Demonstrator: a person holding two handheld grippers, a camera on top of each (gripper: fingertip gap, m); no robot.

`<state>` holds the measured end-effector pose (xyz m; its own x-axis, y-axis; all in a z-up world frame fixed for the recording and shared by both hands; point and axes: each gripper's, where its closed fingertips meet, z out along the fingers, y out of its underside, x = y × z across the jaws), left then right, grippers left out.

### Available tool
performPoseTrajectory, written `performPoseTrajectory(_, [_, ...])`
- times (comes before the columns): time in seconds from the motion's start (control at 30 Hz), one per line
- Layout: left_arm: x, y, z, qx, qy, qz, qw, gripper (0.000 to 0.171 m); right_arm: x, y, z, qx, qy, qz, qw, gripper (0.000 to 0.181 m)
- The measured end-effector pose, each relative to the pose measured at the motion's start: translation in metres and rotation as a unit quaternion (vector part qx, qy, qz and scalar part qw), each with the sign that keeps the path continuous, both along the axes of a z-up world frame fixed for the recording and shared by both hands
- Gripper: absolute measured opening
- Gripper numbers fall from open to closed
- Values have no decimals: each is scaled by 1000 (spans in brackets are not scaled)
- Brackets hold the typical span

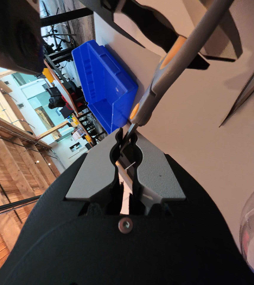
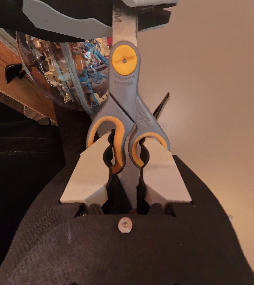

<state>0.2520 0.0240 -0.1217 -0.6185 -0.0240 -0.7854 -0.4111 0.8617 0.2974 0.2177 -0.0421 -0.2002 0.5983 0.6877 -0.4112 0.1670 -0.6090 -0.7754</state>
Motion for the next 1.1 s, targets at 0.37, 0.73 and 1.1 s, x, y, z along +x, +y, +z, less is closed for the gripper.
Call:
performPoseTrajectory(0.37, [-14,5,14,9,-38,24,999,9,-28,19,1,14,12,32,999,25])
performPoseTrajectory(0.73, [-22,11,33,-2,-59,39,998,24,-21,44,14,92,3,-2,996,18])
performPoseTrajectory(1.1, [-86,7,96,-117,-174,128,969,70,23,61,30,202,-151,-63,966,17])
